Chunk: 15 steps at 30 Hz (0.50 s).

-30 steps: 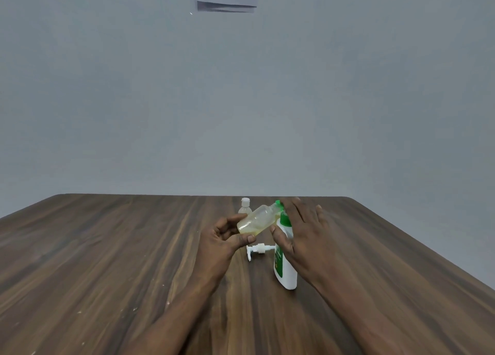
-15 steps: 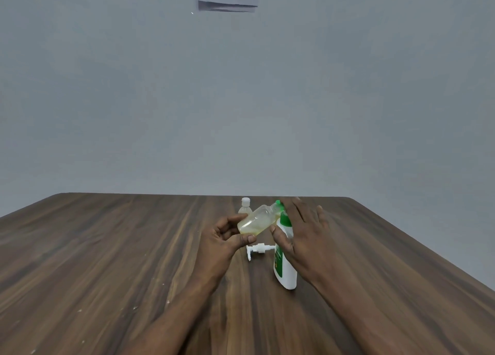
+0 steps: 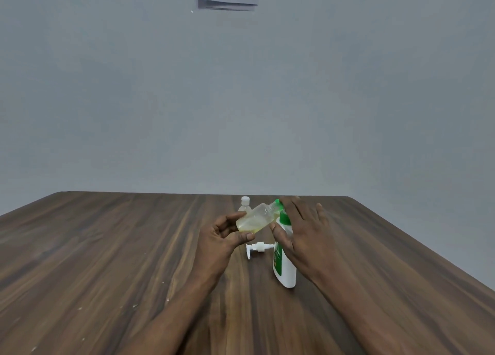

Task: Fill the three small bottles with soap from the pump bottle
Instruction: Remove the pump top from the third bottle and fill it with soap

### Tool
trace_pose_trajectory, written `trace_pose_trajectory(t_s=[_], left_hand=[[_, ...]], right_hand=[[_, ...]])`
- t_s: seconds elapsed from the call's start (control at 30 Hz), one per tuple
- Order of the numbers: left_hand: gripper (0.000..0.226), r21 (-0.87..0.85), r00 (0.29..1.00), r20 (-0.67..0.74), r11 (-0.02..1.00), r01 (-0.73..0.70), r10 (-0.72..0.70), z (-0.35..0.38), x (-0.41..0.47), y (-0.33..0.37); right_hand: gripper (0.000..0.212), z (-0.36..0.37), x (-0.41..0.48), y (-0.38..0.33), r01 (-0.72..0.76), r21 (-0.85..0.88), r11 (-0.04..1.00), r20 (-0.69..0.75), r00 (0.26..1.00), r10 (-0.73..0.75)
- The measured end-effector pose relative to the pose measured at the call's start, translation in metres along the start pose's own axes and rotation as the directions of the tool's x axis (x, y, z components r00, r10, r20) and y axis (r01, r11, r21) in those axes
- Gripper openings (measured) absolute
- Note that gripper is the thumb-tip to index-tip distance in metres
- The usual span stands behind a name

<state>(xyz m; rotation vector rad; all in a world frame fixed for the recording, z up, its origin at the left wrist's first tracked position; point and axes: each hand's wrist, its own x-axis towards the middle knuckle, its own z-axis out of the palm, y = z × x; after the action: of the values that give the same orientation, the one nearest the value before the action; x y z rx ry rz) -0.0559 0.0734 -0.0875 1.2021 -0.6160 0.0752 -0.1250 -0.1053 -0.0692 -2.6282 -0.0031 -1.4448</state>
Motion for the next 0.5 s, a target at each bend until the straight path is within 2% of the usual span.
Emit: trace_pose_trajectory(t_s=[0.13,0.27,0.5], left_hand=[[0.048,0.008,1.0,0.004,1.0,-0.022,0.022,0.0004,0.0029,0.0013],[0.047,0.006,0.999,0.011,0.999,-0.038,0.038,-0.0003,0.0045,0.0045],[0.047,0.0,1.0,0.011,1.0,-0.025,0.025,-0.0031,0.0034,0.0025]], right_hand=[[0.053,-0.0013,0.0025,-0.0016,0.003,-0.023,1.0,-0.041,0.999,-0.004],[0.058,-0.001,0.0033,0.0002,-0.011,-0.021,1.0,-0.016,1.0,0.01],[0.053,0.0024,-0.0013,0.0008,0.005,-0.01,1.0,0.0,1.0,-0.005]])
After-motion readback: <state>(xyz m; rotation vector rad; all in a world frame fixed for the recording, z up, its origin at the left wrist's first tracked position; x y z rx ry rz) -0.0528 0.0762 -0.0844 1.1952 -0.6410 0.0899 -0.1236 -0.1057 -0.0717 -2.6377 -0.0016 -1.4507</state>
